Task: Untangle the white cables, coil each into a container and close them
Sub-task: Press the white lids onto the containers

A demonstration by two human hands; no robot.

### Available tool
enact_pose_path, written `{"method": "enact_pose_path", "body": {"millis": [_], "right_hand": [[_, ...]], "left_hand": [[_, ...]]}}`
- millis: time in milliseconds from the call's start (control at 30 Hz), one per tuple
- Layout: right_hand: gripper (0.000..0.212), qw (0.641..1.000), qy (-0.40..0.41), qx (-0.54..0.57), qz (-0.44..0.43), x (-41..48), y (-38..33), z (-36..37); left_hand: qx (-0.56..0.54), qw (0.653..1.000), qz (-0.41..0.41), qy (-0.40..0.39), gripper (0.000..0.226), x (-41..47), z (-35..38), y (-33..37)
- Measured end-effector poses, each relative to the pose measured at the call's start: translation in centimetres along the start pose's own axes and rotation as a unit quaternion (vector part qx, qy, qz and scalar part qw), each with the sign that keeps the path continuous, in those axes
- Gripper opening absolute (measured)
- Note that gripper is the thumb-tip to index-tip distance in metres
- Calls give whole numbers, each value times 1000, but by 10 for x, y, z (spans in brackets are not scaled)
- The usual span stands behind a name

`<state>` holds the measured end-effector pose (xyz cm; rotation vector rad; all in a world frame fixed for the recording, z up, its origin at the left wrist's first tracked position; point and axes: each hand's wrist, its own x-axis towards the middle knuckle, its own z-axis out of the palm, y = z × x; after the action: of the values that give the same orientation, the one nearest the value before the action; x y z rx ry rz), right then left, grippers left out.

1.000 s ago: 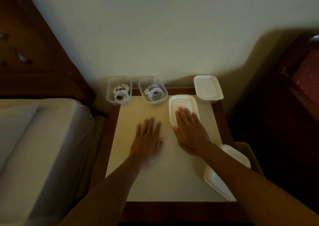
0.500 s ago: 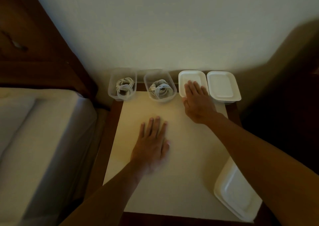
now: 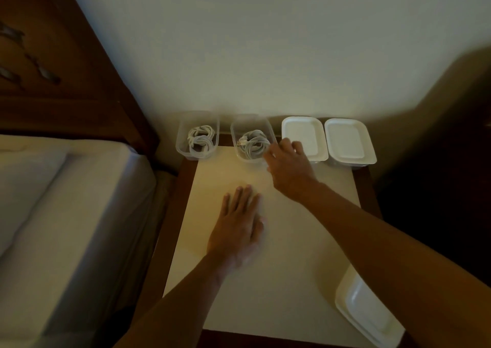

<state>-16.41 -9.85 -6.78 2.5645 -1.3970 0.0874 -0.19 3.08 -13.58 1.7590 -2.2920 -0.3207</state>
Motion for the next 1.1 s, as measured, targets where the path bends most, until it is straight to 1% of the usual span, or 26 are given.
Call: {"method": "enact_pose_path", "body": {"millis": [33, 67, 100, 133, 167, 233, 300, 367, 533, 600, 667, 700, 767, 833, 900, 967, 1100], "right_hand": [[31, 1000, -3, 7, 0, -4, -5, 0], [29, 1000, -3, 16, -1, -9, -11, -2], [28, 1000, -4, 26, -1, -16, -17, -4], [28, 999, -6, 34, 1, -25, -24, -7], [28, 999, -9, 42, 6, -36, -31, -11], [27, 998, -24, 55, 14, -65, -48, -19], [27, 997, -36, 62, 15, -101, -65, -29], [31, 996, -26, 89, 15, -139, -79, -38], [36, 991, -22, 130, 11, -210, -102, -57], [43, 985, -19, 173, 20, -228, -94, -64], [49, 973, 5, 213, 90, -242, -71, -67], [49, 968, 5, 206, 141, -248, -54, -68], [44, 954, -32, 160, 253, -255, -15, -66], [42, 922, -100, 129, 350, -260, 15, -61], [49, 904, -179, 116, 370, -263, 31, -53], [47, 892, -217, 144, 370, -263, 37, -43], [42, 889, -192, 183, 373, -261, 47, -33]], "left_hand": [[-60, 998, -23, 25, 67, -2, -2, 0], [-139, 986, -63, 63, 63, -4, -4, 0], [-225, 962, -111, 108, 55, -6, -8, -1], [-301, 930, -154, 147, 46, -6, -13, -1], [-353, 900, -188, 174, 40, -6, -18, 1], [-397, 862, -240, 202, 34, -5, -29, 6], [-413, 846, -259, 216, 31, -5, -39, 11], [-404, 857, -243, 209, 28, -10, -45, 15], [-305, 923, -210, 104, 23, -40, -39, 32], [-271, 934, -216, 90, 22, -49, -37, 41], [-261, 937, -215, 83, 21, -54, -37, 49], [-258, 940, -210, 77, 20, -55, -37, 53], [-245, 947, -200, 61, 21, -56, -37, 64], [-234, 951, -197, 52, 23, -55, -36, 74], [-228, 950, -210, 47, 25, -52, -35, 82], [-221, 948, -224, 40, 24, -49, -36, 87], [-203, 952, -227, 37, 22, -47, -37, 85]]}}
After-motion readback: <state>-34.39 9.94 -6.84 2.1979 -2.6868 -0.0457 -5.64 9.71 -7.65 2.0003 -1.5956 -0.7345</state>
